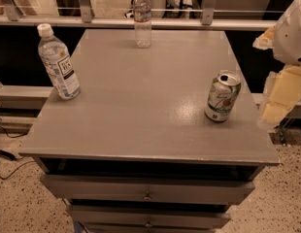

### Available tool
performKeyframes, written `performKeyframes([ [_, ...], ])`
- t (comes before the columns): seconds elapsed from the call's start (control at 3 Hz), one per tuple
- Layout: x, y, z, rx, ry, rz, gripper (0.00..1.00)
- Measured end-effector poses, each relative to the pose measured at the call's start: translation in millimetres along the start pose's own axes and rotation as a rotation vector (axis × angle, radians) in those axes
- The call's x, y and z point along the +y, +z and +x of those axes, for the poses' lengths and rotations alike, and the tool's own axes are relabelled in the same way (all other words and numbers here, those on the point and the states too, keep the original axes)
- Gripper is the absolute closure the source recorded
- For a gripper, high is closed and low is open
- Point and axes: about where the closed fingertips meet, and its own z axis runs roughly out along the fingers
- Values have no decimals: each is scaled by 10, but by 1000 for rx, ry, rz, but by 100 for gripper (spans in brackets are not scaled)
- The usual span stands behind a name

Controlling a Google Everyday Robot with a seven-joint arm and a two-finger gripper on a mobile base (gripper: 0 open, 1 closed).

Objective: Move blue plastic bottle near 7up can

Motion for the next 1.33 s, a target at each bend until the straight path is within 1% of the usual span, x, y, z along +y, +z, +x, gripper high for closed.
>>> performKeyframes([
  [0.33, -11, 30, -43, -9, 0, 0, 0],
  [0.67, -91, 259, -364, -71, -2, -2, 0],
  [1.0, -135, 652, -1154, -216, -32, -33, 0],
  [1.33, -155, 802, -1751, -308, -74, -42, 0],
])
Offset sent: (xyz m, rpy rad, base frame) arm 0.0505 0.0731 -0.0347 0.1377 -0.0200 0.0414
